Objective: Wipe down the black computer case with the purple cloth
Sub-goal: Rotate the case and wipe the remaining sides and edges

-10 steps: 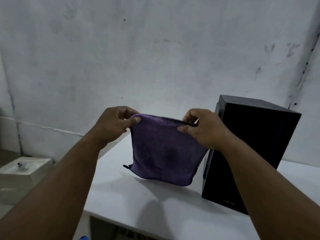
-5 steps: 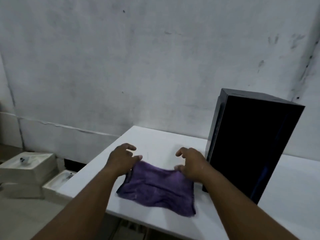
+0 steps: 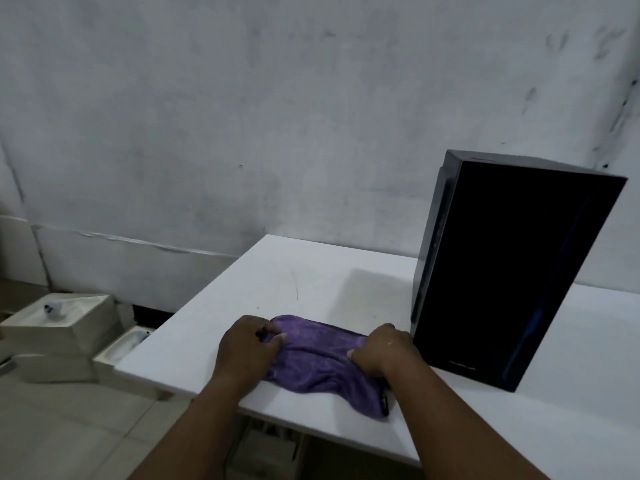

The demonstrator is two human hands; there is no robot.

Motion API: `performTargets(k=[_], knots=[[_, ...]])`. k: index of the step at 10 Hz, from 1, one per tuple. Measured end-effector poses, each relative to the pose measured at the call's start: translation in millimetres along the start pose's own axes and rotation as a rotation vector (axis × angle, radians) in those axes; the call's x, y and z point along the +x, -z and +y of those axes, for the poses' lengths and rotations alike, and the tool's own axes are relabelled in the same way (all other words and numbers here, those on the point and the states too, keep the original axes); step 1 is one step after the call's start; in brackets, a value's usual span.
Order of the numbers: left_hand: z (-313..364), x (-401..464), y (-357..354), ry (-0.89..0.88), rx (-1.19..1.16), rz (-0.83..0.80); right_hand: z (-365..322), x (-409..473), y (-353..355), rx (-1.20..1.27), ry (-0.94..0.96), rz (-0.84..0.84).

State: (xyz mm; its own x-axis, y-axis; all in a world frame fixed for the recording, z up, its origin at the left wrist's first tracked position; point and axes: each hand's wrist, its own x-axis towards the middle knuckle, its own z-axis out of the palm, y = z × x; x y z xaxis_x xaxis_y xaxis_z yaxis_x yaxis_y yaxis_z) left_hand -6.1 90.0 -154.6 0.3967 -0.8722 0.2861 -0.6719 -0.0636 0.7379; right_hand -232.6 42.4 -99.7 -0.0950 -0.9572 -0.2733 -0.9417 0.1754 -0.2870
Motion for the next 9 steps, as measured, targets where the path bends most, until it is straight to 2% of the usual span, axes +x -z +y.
performTargets(k=[1, 2, 3, 4, 5, 6, 7, 8, 9], knots=[[-3, -1, -2, -0.030, 0.035, 0.017, -9, 1, 2, -0.040, 0.007, -0.033], [-3, -1, -4, -0.051, 0.043, 0.030, -19, -9, 13, 0.061, 0.069, -0.018], [1, -1, -3, -0.065, 0.055, 0.038, -33, -19, 20, 0.284, 0.107, 0.121], [10, -4, 2, -0.022, -0.054, 0.036, -63, -34, 17, 0.445, 0.296, 0.184], [11, -5, 6, 0.029, -0.138, 0.011, -86, -50, 13, 0.616, 0.453, -0.002], [3, 0, 4, 0.059, -0.058, -0.003, -87, -58, 18, 0.596, 0.501, 0.061], [-2, 5, -2, 0.080, 0.042, -0.005, -66, -71, 34, 0.678, 0.509, 0.159], [6, 5, 2, 0.109, 0.019, -0.066, -37, -96, 61, 0.820, 0.548, 0.254], [33, 12, 18, 0.244, 0.056, -0.101, -3, -152, 98, 1.041, 0.725, 0.463]])
